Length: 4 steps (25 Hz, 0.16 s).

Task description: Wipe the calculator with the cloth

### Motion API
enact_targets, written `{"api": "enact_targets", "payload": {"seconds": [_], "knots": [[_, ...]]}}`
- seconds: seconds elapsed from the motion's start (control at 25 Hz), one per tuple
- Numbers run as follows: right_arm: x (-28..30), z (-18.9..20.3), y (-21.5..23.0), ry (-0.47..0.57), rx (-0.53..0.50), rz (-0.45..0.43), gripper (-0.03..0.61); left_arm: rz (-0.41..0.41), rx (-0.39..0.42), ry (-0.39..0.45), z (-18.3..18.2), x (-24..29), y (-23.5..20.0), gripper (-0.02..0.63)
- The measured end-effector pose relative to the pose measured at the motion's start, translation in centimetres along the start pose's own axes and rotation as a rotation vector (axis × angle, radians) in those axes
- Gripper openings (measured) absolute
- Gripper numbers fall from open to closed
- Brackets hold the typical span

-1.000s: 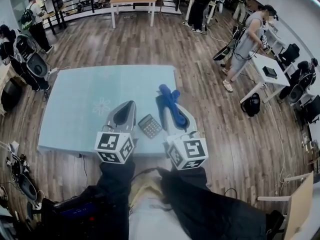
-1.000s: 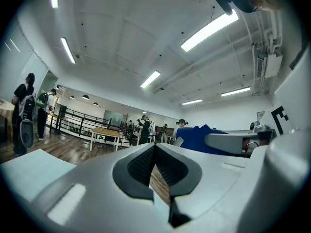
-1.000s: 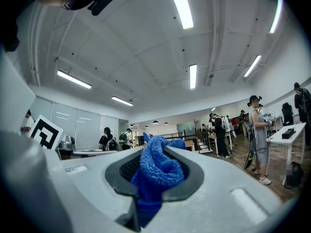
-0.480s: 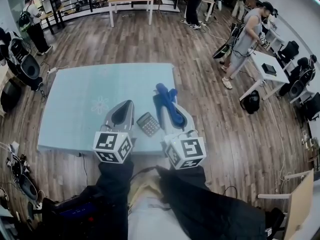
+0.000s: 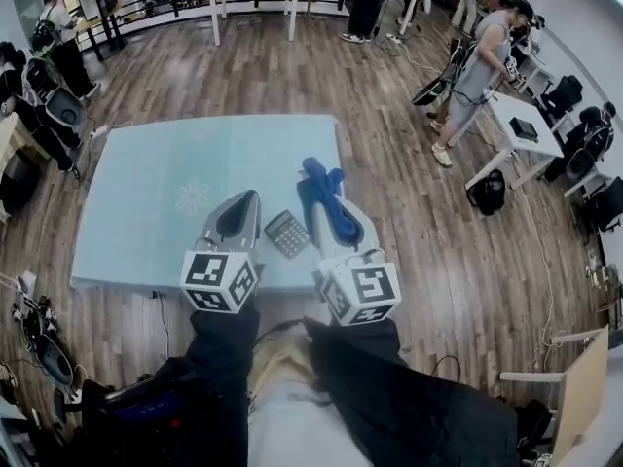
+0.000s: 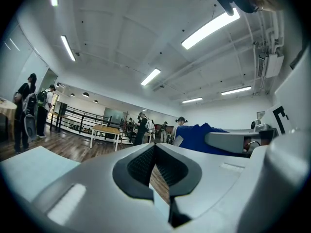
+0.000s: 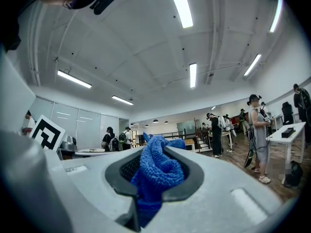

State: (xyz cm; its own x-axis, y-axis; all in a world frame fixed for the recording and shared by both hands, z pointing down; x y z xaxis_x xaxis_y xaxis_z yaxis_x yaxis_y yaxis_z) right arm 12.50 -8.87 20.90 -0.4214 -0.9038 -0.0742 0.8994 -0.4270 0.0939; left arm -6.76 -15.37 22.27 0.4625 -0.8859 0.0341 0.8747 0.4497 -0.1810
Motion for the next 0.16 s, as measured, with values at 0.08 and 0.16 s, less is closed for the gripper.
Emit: {"api": "enact_targets", "payload": {"seconds": [0.08, 0.16], "knots": [[-0.13, 0.00, 0.12, 0.000, -0.001, 0.001, 0.063, 0.003, 0.001, -0.004, 0.07, 0.05, 0.18, 0.002], [-0.29, 0.04, 0.25, -0.001, -0.001, 0.002, 0.063, 0.006, 0.004, -0.007, 0.19, 0.08, 0.38, 0.002]]}}
Point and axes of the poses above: the fingertips, and each gripper's own axes: x forward along the fingers, y to its right, z out of its underside, the point moved 10 cm from there along -x, backward along the fingers, and after that the axes turned 12 degrees about -z, right-handed, at the moved point
